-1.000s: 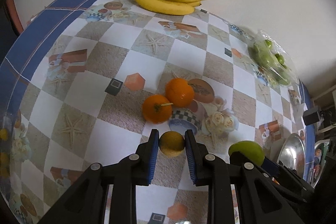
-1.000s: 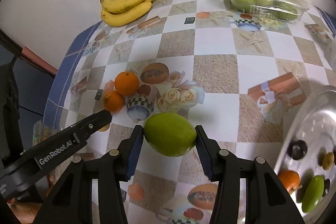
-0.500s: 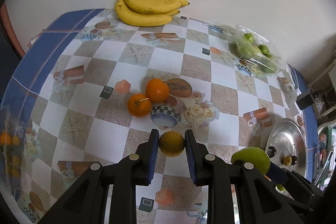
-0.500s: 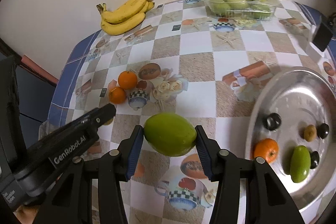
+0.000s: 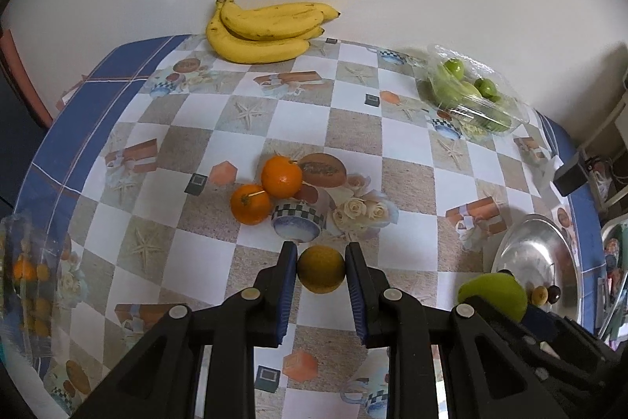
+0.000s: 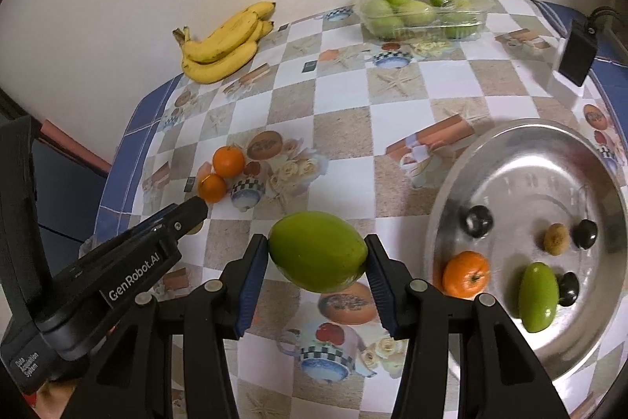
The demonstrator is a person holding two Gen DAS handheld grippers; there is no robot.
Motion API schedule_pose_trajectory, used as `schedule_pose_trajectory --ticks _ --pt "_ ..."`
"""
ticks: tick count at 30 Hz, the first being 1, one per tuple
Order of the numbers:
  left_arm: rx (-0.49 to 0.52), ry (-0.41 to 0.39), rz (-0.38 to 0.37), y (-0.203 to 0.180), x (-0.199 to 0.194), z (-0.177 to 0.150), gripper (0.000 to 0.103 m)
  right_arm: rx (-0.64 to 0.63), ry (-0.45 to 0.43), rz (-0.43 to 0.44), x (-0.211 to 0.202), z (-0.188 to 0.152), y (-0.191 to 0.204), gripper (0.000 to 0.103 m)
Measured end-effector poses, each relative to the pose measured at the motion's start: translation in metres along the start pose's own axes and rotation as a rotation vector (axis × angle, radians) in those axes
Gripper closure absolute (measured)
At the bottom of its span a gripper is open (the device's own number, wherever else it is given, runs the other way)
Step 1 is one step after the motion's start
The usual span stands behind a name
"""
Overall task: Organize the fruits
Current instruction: 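Carry the lime and yellow fruit in both tools over the steel bowl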
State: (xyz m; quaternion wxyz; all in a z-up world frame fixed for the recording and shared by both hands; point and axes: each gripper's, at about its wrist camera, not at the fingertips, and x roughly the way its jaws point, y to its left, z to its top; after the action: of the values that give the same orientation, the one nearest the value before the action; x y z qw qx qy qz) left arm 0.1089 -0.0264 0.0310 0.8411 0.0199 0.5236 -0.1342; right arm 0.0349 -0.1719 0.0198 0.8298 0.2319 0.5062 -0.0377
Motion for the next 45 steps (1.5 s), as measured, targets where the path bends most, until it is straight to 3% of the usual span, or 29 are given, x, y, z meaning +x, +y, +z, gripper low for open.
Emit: schedule_pose_trajectory --ticks 13,28,35,45 --pt "0.065 0.004 -0.003 -0.041 0.000 -0.006 0.076 0.132 -0.024 -0.078 -0.017 0.004 -0.066 0.052" --pt "0.222 0.033 -0.120 -0.121 0.000 -0.029 0.076 0.334 -0.079 -0.184 -0.052 -0.003 -0.155 0.051" --pt "0.337 0.050 -0.146 -0.165 0.000 -0.048 0.076 0.391 -0.094 -0.222 -0.065 -0.008 -0.181 0.051" --pt "0.436 0.080 -0.150 -0.197 0.006 -0.069 0.076 0.420 -0.091 -0.260 -0.070 -0.013 -0.197 0.051"
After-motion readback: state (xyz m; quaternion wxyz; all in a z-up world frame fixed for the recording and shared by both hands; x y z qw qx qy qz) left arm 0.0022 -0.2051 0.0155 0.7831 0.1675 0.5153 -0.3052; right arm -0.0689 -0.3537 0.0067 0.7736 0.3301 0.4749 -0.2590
